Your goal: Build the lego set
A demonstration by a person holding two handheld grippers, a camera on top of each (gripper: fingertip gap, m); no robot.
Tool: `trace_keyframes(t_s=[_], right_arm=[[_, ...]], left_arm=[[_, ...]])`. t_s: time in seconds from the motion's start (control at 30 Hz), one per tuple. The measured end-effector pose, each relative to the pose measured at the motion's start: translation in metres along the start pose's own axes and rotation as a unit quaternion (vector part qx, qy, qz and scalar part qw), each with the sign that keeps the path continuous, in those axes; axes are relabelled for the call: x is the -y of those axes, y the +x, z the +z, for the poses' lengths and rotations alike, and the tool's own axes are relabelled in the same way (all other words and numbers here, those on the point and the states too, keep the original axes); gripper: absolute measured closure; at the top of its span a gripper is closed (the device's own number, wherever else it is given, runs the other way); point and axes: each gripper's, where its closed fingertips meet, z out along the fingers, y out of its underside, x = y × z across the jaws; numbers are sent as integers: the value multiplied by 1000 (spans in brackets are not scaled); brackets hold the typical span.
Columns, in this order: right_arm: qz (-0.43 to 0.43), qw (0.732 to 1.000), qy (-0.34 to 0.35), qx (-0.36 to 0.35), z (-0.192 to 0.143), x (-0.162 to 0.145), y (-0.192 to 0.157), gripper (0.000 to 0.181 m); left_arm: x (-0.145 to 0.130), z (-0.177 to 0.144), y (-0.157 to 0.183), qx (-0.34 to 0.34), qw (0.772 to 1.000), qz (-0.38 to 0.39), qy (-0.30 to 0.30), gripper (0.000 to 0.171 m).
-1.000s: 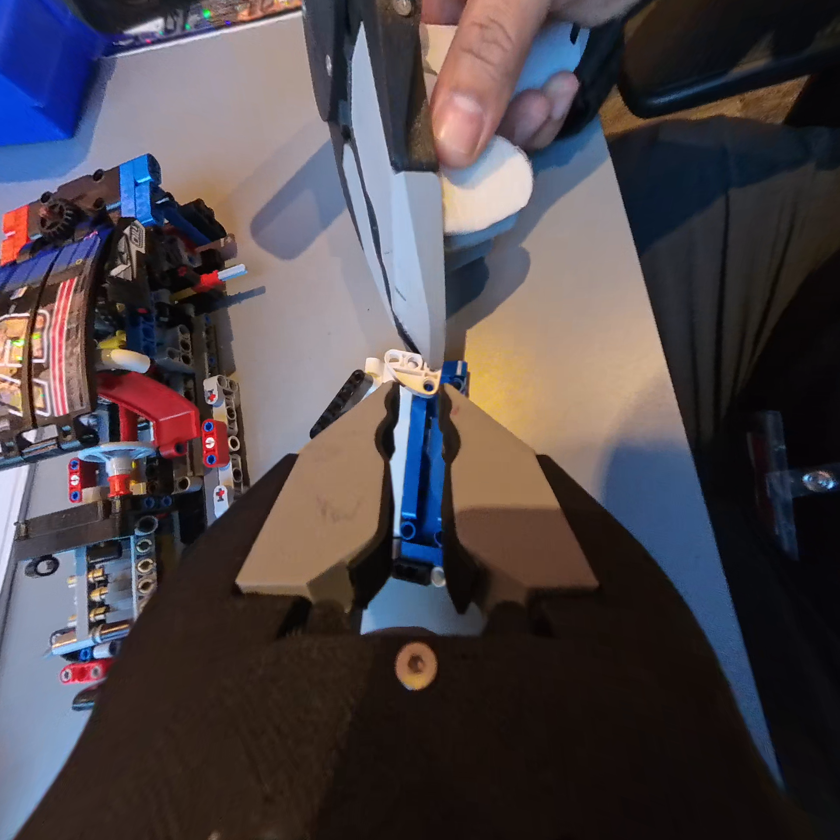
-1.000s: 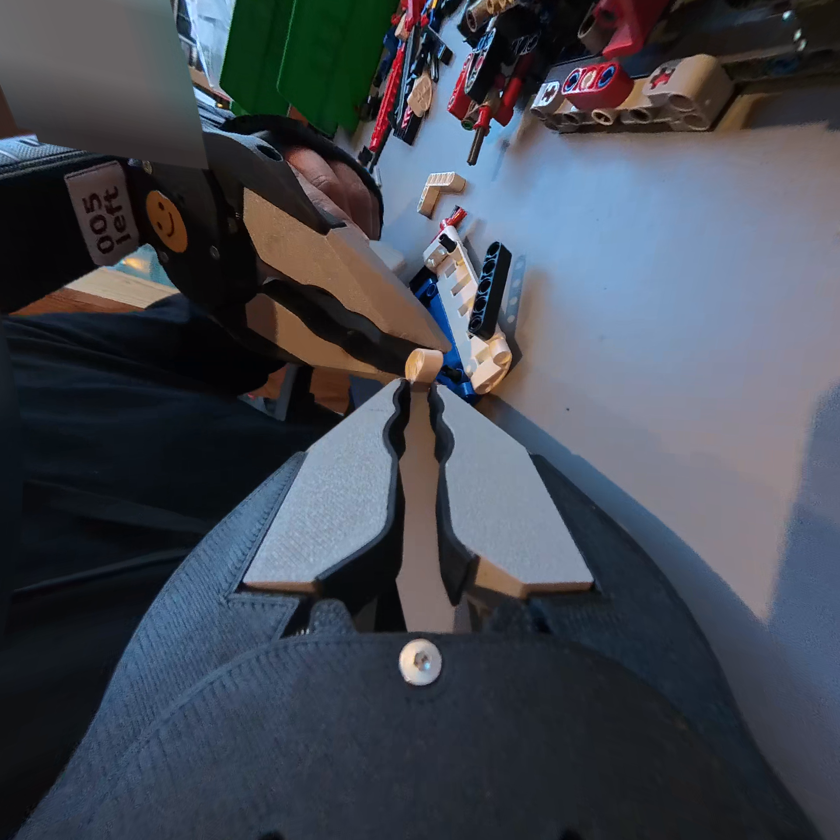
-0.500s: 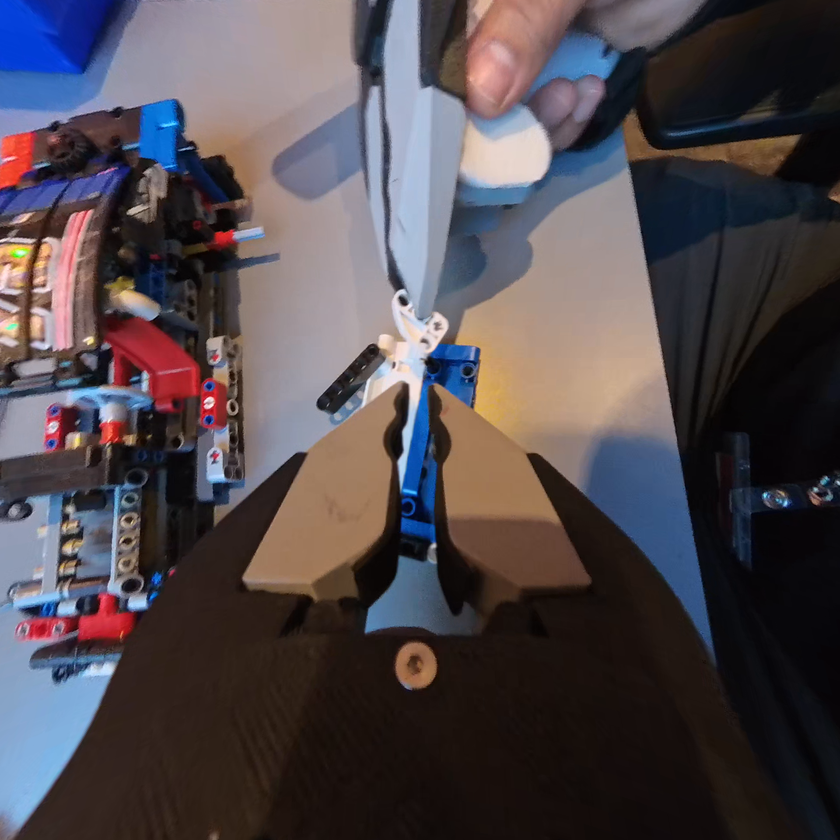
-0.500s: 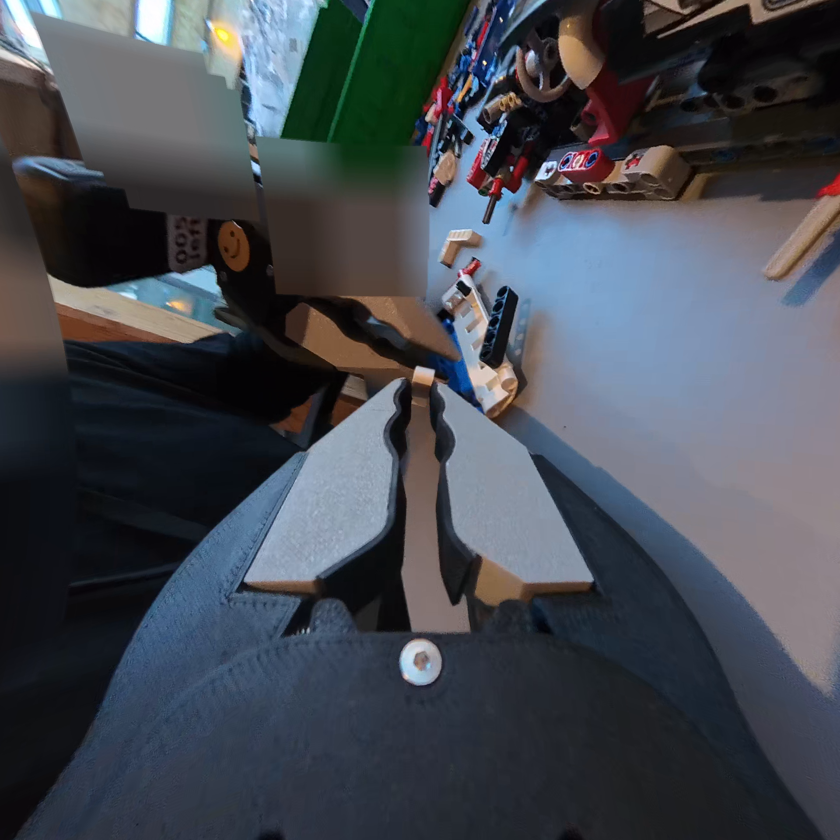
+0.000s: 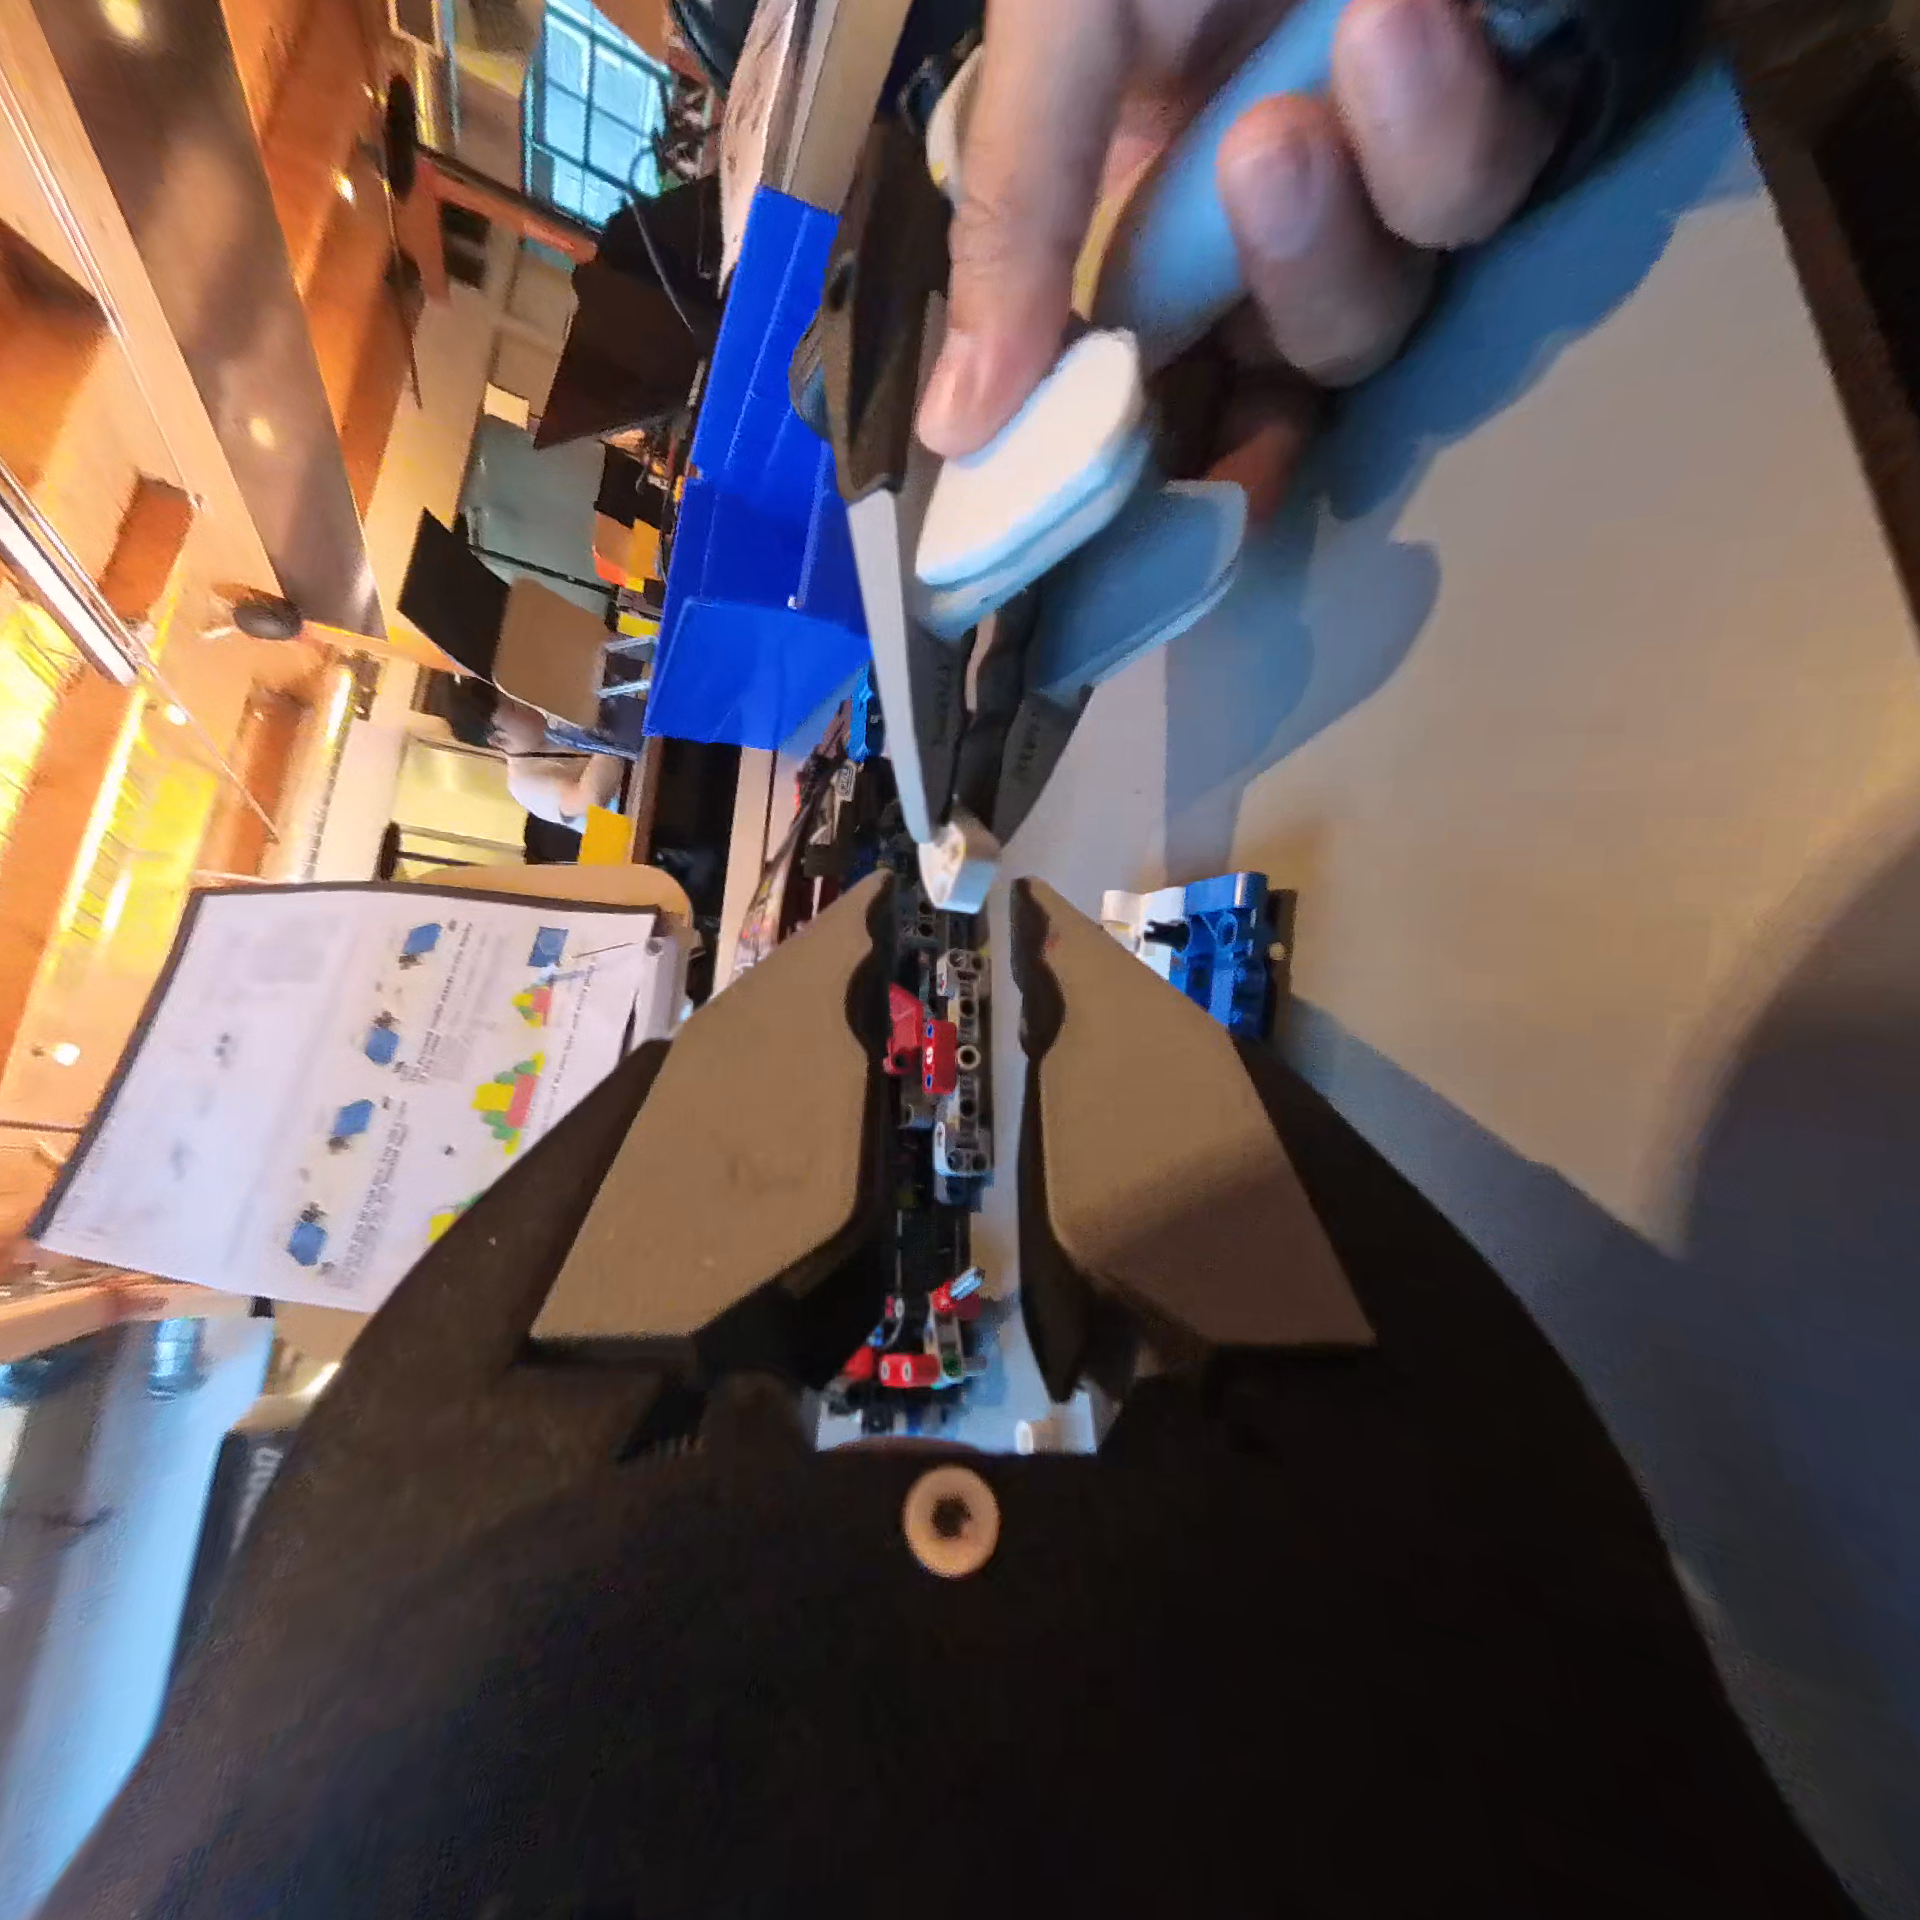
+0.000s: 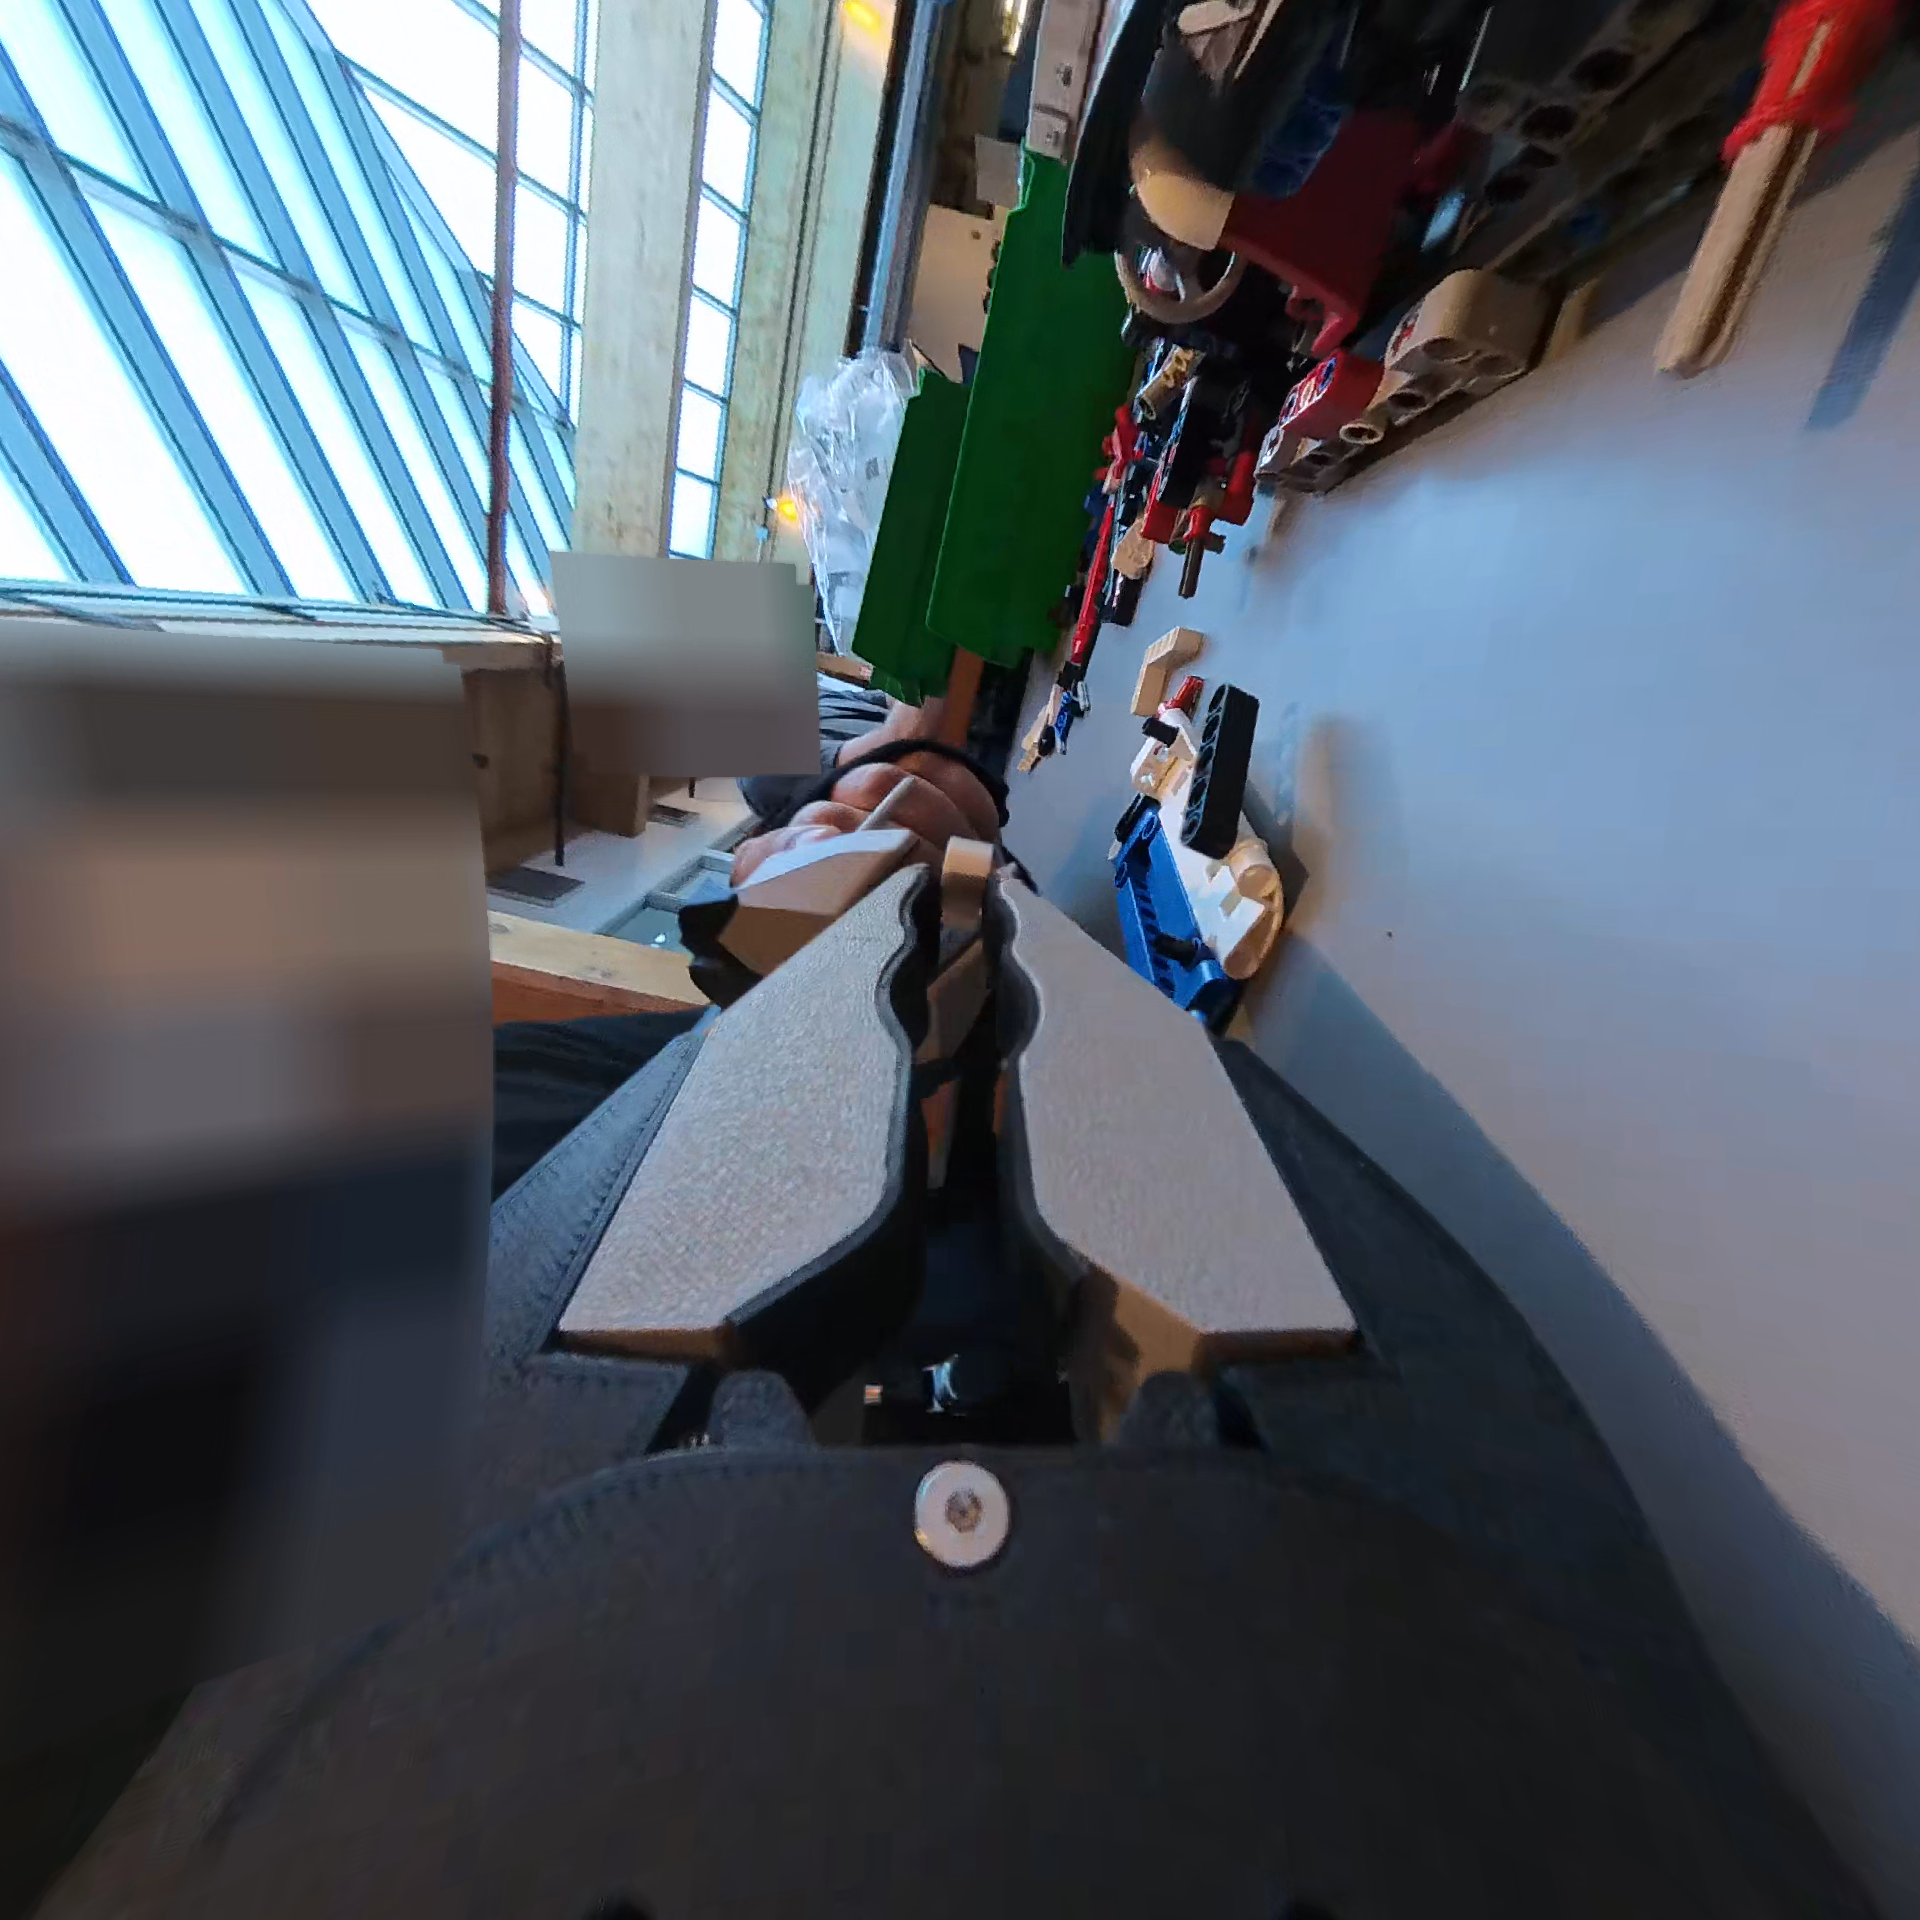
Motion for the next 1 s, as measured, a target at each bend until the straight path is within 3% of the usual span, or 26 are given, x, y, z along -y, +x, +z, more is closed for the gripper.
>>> trace_keyframes(t_s=[0.27, 0.37, 0.43, 0.53, 0.63, 0.73, 0.8, 0.87, 1.0], right_arm=[[12, 1000, 0, 12, 3, -5, -4, 176], [-59, 996, -39, -54, -3, -10, 6, 167], [-165, 975, -81, -128, -13, -11, 14, 155], [-389, 890, -125, -202, -20, -4, 7, 160], [-577, 762, -170, -240, -12, -6, -2, 158], [-690, 635, -226, -264, -5, -13, 6, 163], [-736, 565, -241, -285, -4, -11, 13, 166], [-769, 514, -241, -293, -3, -9, 15, 171], [-811, 447, -227, -301, -1, -8, 13, 174]], left_arm=[[-6, 6, -1, 14, 999, 38, -7, 164], [-7, 6, 3, -5, 999, 29, 15, 165], [-6, 5, 5, -13, 998, 38, 42, 165], [-6, 4, 7, -39, 997, 24, 69, 166], [-4, 6, 7, -58, 994, 18, 92, 165], [-6, 10, 8, -68, 993, 12, 100, 165], [-5, 9, 11, -77, 991, 12, 107, 165], [-3, 9, 12, -81, 990, 8, 113, 166], [-5, 9, 12, -84, 990, -10, 117, 166]])
